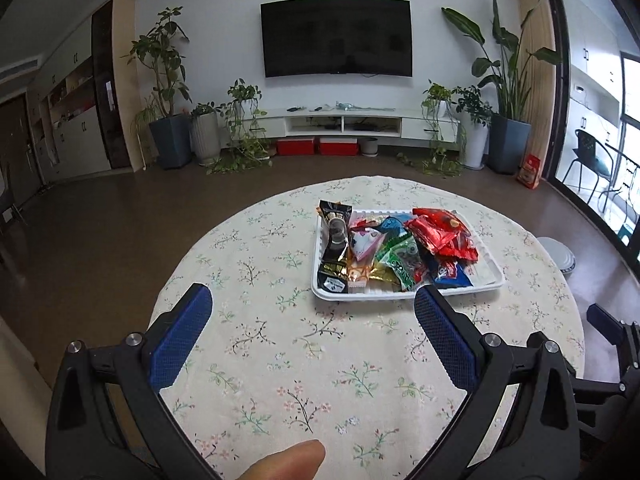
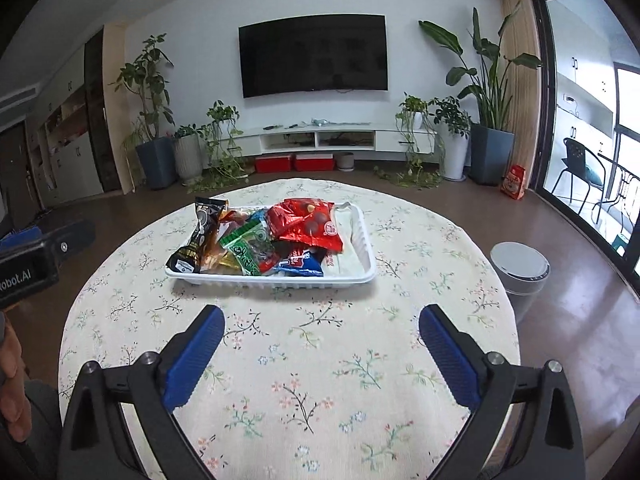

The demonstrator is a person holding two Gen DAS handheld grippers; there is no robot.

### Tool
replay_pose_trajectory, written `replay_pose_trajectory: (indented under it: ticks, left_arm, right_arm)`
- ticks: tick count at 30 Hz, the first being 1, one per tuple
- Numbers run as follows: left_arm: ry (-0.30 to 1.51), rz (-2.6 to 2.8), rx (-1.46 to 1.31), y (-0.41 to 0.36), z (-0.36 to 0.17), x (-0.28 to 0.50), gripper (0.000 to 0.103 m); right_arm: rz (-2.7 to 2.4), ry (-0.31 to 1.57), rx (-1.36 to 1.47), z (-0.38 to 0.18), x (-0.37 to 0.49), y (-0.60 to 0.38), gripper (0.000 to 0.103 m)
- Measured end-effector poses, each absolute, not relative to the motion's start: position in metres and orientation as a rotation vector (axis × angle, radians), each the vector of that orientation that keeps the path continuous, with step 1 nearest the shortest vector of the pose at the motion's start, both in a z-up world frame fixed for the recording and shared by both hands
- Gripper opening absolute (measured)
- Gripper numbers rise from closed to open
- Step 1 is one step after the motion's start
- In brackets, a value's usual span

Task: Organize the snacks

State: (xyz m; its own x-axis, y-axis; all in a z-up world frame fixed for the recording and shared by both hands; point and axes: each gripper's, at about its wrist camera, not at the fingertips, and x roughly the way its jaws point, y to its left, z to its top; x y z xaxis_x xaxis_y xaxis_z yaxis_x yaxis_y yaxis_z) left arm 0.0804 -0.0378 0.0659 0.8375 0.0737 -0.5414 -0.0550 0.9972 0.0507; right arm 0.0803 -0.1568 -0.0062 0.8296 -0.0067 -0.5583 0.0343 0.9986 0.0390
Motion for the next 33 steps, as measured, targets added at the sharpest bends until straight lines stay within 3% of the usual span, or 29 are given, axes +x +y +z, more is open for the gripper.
replay_pose_trajectory:
  ticks: [9,33]
  left_arm:
    - [0.677,0.023,0.011,-0.042,0.046,0.069,0.103]
    - [0.743,-0.013,0.020,-0.050,0.018,0.073,0.103]
  right_arm:
    - [-0.058,0.640,0.055,-0.003,0.065,-0.157,0.100]
    - [-0.109,0.725,0.042,-0.007,0.062,-0.156,0.100]
